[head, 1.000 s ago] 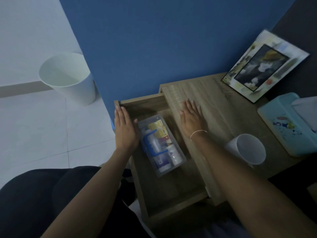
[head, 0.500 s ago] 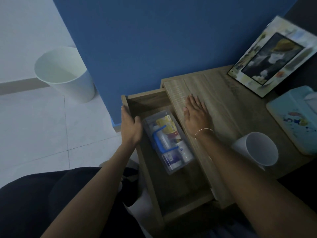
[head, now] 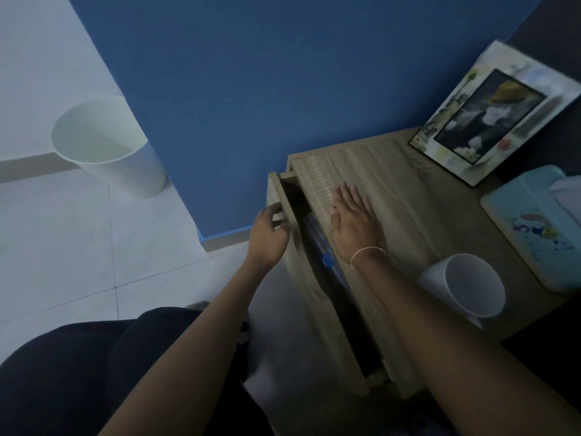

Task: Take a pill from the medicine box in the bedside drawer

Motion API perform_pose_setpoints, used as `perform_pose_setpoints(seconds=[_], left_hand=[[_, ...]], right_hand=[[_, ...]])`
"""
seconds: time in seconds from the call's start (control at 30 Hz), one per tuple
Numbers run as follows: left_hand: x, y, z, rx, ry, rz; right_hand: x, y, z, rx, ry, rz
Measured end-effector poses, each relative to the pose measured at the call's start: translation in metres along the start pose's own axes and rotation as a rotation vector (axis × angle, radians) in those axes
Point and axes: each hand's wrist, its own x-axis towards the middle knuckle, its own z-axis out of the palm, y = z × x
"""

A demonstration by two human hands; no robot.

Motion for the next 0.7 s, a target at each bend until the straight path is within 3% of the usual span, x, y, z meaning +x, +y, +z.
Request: perform_pose_setpoints(seconds=[0.27, 0.5, 0.7], left_hand=[[0.006, 0.005, 0.027, 0.026, -0.144, 0.034], [0.008, 0.003, 0.028, 0.076, -0.145, 0.068], [-0.005, -0.003, 0.020, 0.352, -0.165, 0.172]], right_hand=[[0.001, -0.003, 0.000, 0.023, 0.014, 0.010], [0.000, -0.003, -0.001, 0.015, 0.012, 0.000], [-0.001, -0.009, -0.006, 0.030, -0.010, 0.026]])
